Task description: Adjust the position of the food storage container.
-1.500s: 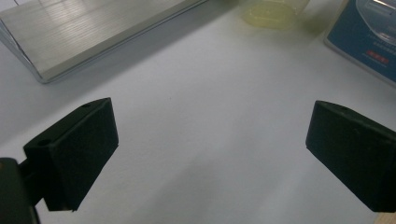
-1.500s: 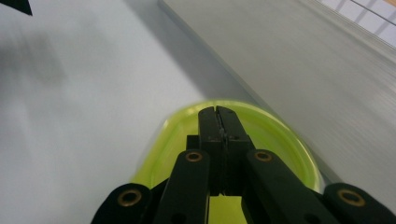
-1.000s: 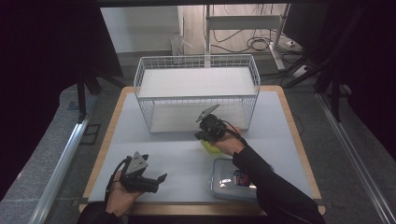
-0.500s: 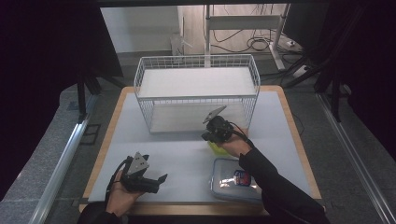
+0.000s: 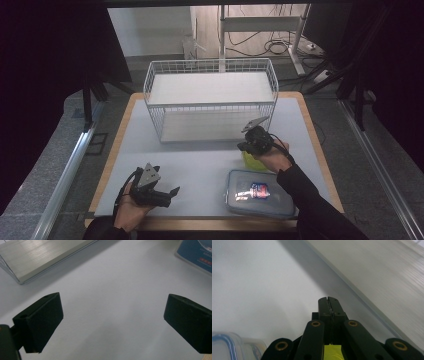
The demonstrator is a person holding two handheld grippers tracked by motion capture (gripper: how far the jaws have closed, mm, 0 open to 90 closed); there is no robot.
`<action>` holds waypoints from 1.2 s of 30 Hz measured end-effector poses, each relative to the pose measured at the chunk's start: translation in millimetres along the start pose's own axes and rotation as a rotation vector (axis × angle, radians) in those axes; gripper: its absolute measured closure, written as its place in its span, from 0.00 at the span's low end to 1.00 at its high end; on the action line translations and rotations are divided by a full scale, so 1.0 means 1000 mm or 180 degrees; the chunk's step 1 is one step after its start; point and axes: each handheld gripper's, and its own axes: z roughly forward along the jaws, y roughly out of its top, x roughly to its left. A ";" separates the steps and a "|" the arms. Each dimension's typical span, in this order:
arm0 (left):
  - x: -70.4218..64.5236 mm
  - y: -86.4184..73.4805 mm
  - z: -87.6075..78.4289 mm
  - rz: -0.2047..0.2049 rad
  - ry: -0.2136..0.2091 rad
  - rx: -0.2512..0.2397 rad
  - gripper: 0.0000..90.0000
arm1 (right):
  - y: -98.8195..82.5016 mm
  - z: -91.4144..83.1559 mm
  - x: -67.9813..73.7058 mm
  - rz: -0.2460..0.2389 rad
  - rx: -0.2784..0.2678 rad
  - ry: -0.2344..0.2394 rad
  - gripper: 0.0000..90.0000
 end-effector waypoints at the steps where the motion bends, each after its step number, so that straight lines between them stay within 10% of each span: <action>1: 0.000 0.000 0.000 -0.0002 -0.0003 0.0002 0.03 | -0.002 -0.003 -0.001 0.0026 -0.0033 -0.0010 1.00; 15: -0.001 0.000 0.000 0.0010 -0.0002 0.0008 0.03 | -0.016 -0.011 0.030 -0.0070 0.0002 0.0267 1.00; 36: -0.002 0.001 0.001 0.0008 -0.0001 0.0019 0.03 | -0.025 -0.019 0.023 -0.0021 0.0003 0.0189 1.00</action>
